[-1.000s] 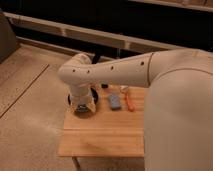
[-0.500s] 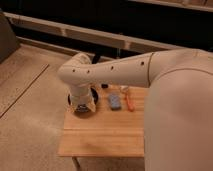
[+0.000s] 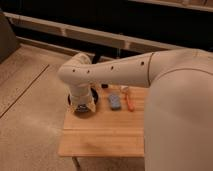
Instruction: Push the eraser across the table
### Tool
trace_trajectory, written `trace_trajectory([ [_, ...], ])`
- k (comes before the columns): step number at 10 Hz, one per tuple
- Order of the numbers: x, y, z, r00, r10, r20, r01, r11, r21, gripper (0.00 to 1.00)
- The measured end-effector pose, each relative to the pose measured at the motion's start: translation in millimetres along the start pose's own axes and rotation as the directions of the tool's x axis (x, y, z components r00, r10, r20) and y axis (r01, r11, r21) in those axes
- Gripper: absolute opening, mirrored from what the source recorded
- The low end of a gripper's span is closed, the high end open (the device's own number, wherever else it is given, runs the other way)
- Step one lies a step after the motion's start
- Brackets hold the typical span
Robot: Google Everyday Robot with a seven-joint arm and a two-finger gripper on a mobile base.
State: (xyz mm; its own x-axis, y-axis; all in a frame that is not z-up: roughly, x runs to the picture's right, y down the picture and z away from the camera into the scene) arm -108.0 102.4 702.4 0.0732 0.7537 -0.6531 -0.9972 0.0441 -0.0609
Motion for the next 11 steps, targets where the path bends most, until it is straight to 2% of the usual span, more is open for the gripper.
trace_trajectory([
  [1,-1,0,-1,1.0,0.001,0.009,-0.001,1.0,0.003,0.65],
  [3,-19,1,-12,0.993,-0.007,0.115,0.006,1.0,0.011,0.65],
  [4,-30,4,-19,0.982,-0.027,0.188,0.025,1.0,0.014,0.65],
  [6,-37,14,-28,0.957,-0.078,0.28,0.078,0.997,0.011,0.65],
  [7,-35,16,-29,0.952,-0.085,0.294,0.087,0.996,0.006,0.65],
  [11,-34,16,-28,0.951,-0.086,0.298,0.088,0.996,0.005,0.65],
])
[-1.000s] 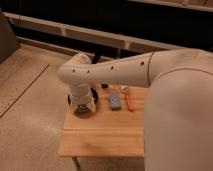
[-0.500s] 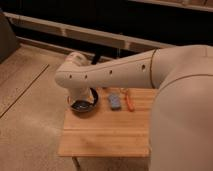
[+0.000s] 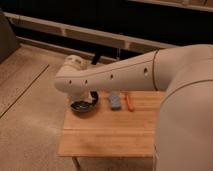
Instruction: Push the eraser across the table
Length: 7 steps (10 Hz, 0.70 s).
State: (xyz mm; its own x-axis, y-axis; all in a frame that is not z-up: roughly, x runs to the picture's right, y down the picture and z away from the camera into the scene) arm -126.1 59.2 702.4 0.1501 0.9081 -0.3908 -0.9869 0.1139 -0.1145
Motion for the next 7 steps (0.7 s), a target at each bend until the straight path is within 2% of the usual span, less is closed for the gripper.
trace_trajectory([
  [2,-13,-9,6,0.999,0.028,0.025,-0.027,1.0,-0.006,0.65],
  [4,-41,-63,19,0.99,0.121,0.074,-0.123,0.992,0.023,0.65],
  [7,-66,-132,32,0.957,0.266,0.116,-0.271,0.962,0.033,0.65],
])
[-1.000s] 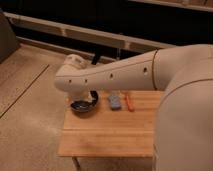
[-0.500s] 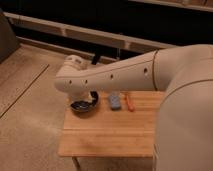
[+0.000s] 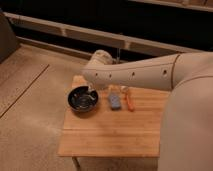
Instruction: Push the eraser across the table
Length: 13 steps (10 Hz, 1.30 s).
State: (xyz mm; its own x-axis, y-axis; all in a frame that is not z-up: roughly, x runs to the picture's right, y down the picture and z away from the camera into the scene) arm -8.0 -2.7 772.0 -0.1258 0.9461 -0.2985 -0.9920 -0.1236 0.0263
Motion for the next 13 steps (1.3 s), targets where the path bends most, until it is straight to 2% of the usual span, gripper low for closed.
trace_trajectory([
  [1,-14,-21,8,0.998,0.059,0.007,-0.059,0.998,0.012,0.65],
  [2,-17,-26,10,0.997,0.072,0.008,-0.072,0.997,0.017,0.65],
  [6,-17,-22,9,0.997,0.072,0.008,-0.072,0.997,0.009,0.65],
  [7,-19,-23,10,0.995,0.101,0.01,-0.101,0.995,0.004,0.65],
  [8,-24,-30,14,0.987,0.161,0.01,-0.161,0.987,0.007,0.65],
  [10,-43,-49,19,0.952,0.305,0.018,-0.305,0.952,0.009,0.65],
  [11,-43,-45,18,0.948,0.318,0.015,-0.318,0.948,0.003,0.65],
  [13,-42,-42,18,0.949,0.316,0.015,-0.316,0.949,0.002,0.65],
])
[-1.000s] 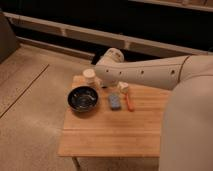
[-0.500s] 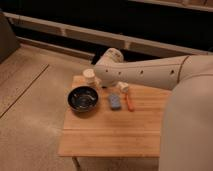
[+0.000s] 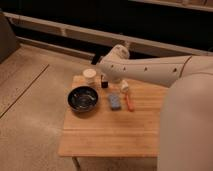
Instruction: Push the eraser across the table
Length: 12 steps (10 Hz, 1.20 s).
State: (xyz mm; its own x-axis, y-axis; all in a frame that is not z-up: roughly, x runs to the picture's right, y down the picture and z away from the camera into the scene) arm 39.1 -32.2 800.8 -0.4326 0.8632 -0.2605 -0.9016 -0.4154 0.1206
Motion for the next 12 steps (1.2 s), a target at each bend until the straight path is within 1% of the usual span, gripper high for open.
trace_trajectory([
  [4,-1,0,0,1.0,0.0,0.001,0.0,1.0,0.002,0.65],
  [5,-6,-4,4,1.0,-0.012,0.004,0.012,1.0,0.019,0.65],
  [6,-12,-6,8,0.999,-0.05,0.008,0.049,0.998,0.04,0.65],
  [7,-15,-4,13,0.991,-0.131,0.007,0.13,0.99,0.062,0.65],
  [8,-15,-2,16,0.979,-0.202,0.002,0.201,0.977,0.073,0.65],
  [9,-13,-3,17,0.954,-0.301,-0.013,0.301,0.95,0.086,0.65],
  [10,-10,-3,17,0.928,-0.373,-0.027,0.374,0.923,0.092,0.65],
  [11,-4,-2,17,0.876,-0.479,-0.052,0.482,0.871,0.092,0.65],
  [12,1,0,17,0.831,-0.551,-0.071,0.556,0.827,0.083,0.65],
])
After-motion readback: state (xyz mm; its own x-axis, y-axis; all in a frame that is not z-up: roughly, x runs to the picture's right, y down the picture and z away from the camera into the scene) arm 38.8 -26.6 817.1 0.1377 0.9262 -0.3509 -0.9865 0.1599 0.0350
